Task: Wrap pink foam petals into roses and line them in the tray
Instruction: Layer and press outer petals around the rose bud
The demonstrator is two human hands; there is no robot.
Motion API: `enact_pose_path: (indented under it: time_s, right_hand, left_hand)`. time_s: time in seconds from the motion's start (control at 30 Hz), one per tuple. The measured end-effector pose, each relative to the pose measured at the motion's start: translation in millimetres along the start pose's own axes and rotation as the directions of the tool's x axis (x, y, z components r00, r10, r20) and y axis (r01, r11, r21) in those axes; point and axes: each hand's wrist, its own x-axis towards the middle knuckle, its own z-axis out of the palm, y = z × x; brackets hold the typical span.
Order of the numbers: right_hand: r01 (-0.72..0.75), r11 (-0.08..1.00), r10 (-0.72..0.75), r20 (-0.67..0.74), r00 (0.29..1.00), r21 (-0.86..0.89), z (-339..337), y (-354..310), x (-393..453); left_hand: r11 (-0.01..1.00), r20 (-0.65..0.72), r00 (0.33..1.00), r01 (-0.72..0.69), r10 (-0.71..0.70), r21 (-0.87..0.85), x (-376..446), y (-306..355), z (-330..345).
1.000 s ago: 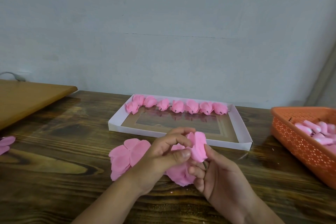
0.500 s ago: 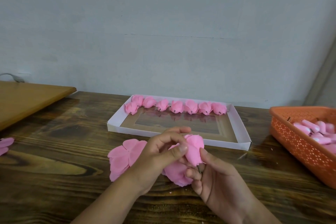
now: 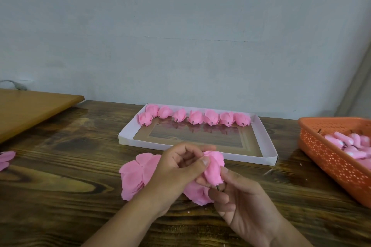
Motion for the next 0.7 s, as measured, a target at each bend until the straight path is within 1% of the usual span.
enact_pose_path:
  time_s: [0.07, 0.2, 0.3, 0.43, 0.53, 0.63, 0.7]
  right_hand:
    - [-0.016, 1.0, 0.016, 0.035, 0.999, 0.015, 0.8, -1.4, -0.9]
    - [-0.062, 0.998, 0.059, 0.086, 0.995, 0.025, 1.5, -1.0, -1.1]
    - [-0.073, 0.997, 0.072, 0.087, 0.994, 0.01, 1.4, -1.5, 0.2]
    - [-0.092, 0.996, 0.093, 0.099, 0.991, -0.024, 2.0, -2.8, 0.0]
    - [-0.116, 0.993, 0.116, 0.111, 0.987, -0.012, 1.0, -1.5, -0.5]
    - [-0.127, 0.991, 0.13, 0.13, 0.983, -0.035, 0.3, -0.7, 0.2]
    - [-0.121, 0.991, 0.128, 0.142, 0.982, -0.062, 0.8, -0.9, 0.7]
  left_hand:
    - [1.0, 0.027, 0.999, 0.019, -0.019, 0.003, -0.3, 0.6, -0.8]
    - [0.999, 0.01, 0.999, 0.046, -0.046, 0.0, -0.3, 1.7, -2.4]
    - [0.999, 0.015, 0.999, 0.048, -0.048, -0.017, -0.4, 1.7, -2.3]
    - [0.997, 0.132, 0.989, 0.067, -0.061, -0.041, -1.6, 4.0, -3.0]
    - [0.995, 0.199, 0.977, 0.086, -0.075, -0.051, -2.5, 8.7, -6.3]
    - [0.991, 0.237, 0.968, 0.107, -0.086, -0.08, -2.3, 7.9, -8.3]
    - [0.993, 0.226, 0.97, 0.107, -0.092, -0.055, -1.6, 6.8, -9.4]
